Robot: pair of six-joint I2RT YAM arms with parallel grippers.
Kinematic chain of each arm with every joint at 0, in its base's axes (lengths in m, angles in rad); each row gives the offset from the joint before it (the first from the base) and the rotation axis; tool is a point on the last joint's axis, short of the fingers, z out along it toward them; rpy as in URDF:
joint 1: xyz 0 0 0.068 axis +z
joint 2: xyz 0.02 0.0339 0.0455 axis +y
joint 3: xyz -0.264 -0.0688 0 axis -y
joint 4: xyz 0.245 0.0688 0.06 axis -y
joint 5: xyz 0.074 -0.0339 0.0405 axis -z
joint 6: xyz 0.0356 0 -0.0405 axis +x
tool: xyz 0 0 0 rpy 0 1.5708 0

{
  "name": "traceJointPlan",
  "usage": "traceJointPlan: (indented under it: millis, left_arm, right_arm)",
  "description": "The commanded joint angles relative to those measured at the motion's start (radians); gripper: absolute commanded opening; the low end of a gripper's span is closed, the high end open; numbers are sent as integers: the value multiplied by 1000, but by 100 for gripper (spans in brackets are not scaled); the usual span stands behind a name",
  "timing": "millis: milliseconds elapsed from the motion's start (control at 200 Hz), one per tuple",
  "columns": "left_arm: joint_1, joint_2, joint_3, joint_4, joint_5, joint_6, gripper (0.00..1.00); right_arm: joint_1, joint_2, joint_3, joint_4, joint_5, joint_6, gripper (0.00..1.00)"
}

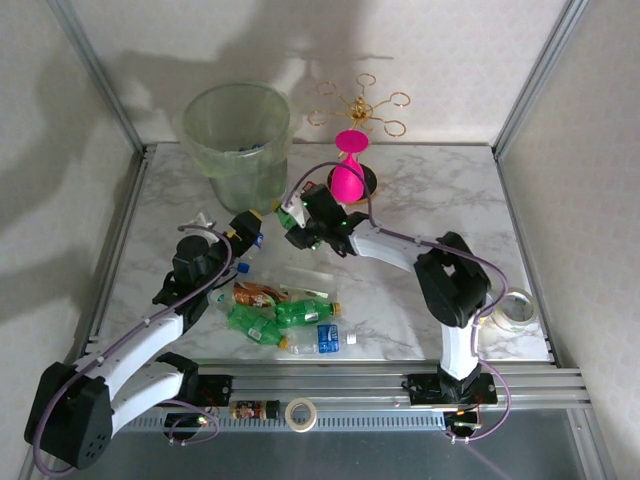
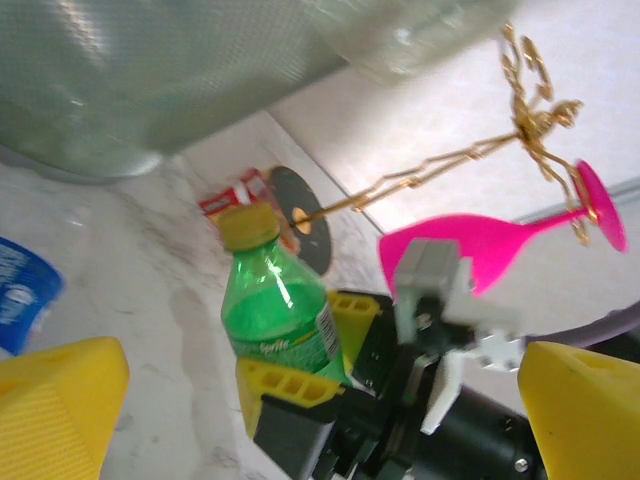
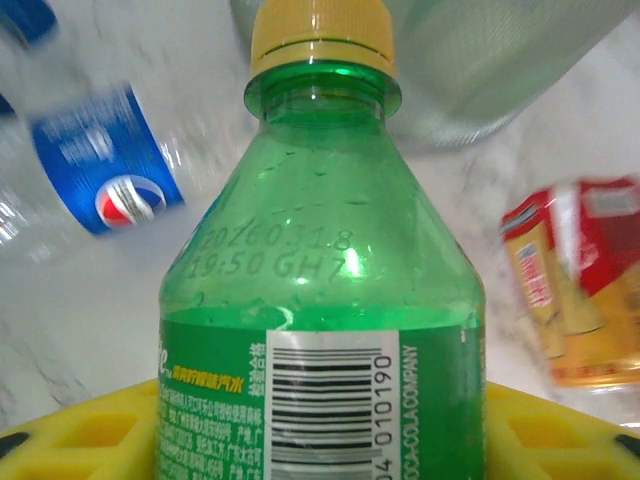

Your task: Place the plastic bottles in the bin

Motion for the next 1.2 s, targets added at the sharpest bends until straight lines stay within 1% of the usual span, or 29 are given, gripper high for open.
traceJointPlan:
  millis: [0,170,310,536,881,1072,1192]
  left_arm:
    - [-50,-19,-7,88,-31,-34,100]
    - [-83,13,-2,163,-22,-67,99]
    - [-105,56,23,197,-1,-64,98]
    - [-147,121,70,214,32,-37,97]
    - [-161,171,96,217,17,-26,95]
    - [-165,203,111,236,38,-33,86]
    - [-172,222,115,250,55,-37,75]
  right_arm:
    - [-3,-103,-75,134,-43,51,50]
    - [-2,-227,-211,284,-109,148,50]
    - [11,-283,-269,360,-141,198,50]
    - [33,-287,-280,387,-163,221,50]
    - [59,-294,-280,396,-201,231,50]
    - [75,-294,-286,389,-182,226,50]
    - [77,-289,-286,384,-176,223,50]
